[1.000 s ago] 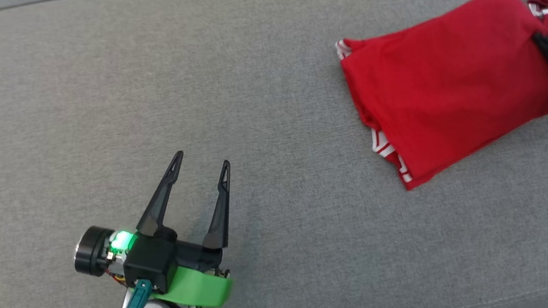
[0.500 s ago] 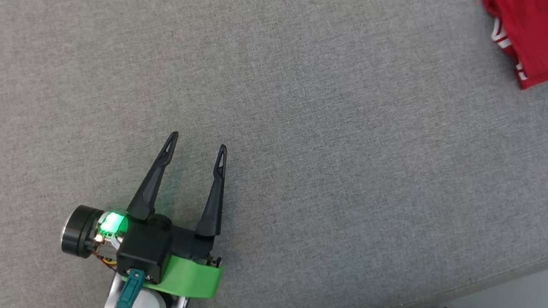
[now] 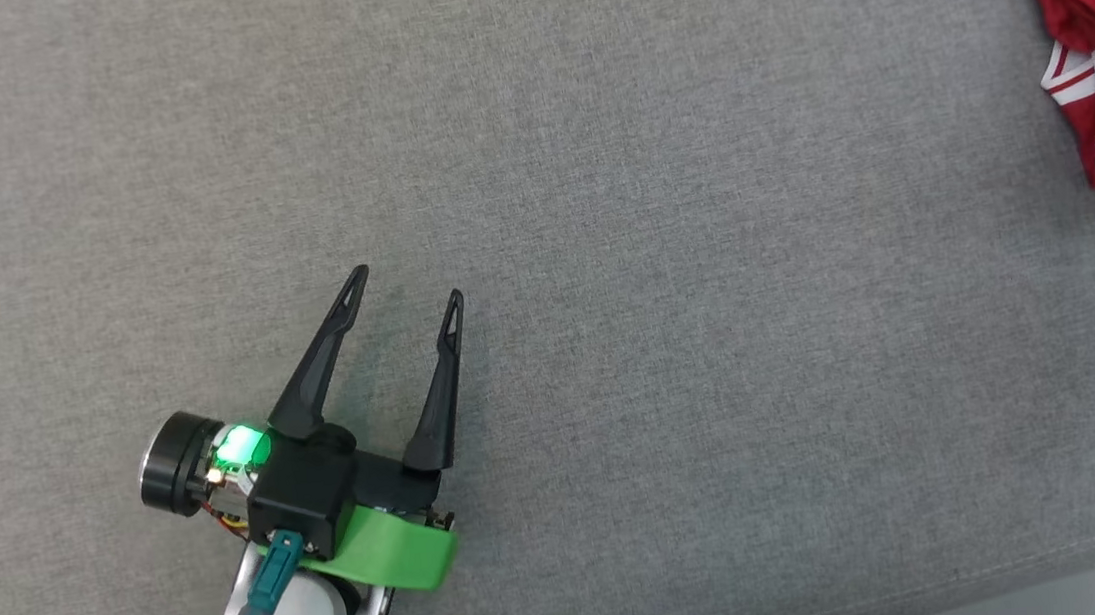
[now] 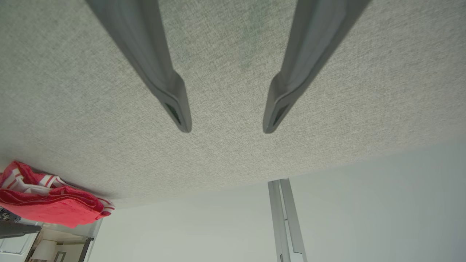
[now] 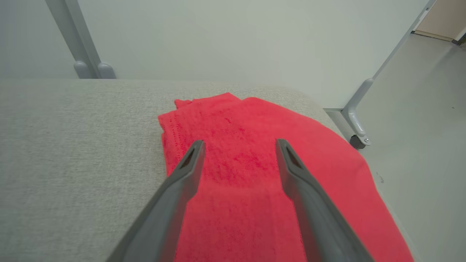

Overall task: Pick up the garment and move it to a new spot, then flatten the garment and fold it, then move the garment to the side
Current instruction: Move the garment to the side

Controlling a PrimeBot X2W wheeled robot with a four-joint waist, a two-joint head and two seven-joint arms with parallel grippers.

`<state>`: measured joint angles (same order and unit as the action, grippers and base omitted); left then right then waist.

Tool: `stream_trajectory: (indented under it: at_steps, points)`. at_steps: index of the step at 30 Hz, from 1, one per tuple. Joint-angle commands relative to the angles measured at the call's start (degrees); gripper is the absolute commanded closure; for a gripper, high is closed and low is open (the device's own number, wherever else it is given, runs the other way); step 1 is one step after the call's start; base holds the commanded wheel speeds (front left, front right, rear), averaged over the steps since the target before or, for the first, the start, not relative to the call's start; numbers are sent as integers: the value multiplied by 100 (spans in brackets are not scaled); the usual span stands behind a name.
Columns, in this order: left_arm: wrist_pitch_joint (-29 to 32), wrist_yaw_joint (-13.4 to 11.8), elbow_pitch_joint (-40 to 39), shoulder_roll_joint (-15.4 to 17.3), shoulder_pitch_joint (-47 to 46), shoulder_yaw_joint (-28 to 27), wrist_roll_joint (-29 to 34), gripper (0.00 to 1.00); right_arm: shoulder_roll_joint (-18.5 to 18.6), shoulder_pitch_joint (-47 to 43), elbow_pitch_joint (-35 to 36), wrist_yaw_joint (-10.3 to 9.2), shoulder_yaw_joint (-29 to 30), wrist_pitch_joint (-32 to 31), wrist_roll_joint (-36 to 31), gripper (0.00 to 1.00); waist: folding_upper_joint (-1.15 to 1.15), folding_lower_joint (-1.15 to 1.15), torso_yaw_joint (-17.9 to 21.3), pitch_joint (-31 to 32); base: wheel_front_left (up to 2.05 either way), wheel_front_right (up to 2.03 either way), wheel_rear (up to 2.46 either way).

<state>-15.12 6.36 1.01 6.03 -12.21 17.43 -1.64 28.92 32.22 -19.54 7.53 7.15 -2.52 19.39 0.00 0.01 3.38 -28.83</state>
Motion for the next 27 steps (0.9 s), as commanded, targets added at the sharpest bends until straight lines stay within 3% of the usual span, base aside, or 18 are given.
stream_trajectory:
  at_steps: [1,8,12,15,19,27]
  points:
    - [0,-48,50,-39,138,-24,-52,0,-254,-235,-17,-8,-80,239,-4,0,0,-1,-250,695,0,0,0]
    - [0,-223,206,-171,517,-187,-195,0,-1470,-1015,-212,-8,-719,1219,225,0,0,-1,-480,1560,0,0,0]
    - [0,-342,282,-236,799,-341,-332,0,-1911,-1476,-350,-8,-1149,1623,74,0,0,-1,-618,2028,0,0,0]
    - [0,-441,385,-264,1050,-498,-488,0,-2105,-1819,-391,-7,-1467,1749,-27,0,0,-1,-688,2409,0,0,0]
    - [0,-581,495,-294,1374,-648,-720,0,-2321,-2344,136,-8,-1280,1767,-155,0,0,-1,-776,2865,0,0,0]
    - [0,-283,374,-304,1917,-707,-1018,0,-2527,-3501,1329,-6,-865,1768,-697,0,0,-1,-922,3359,0,0,0]
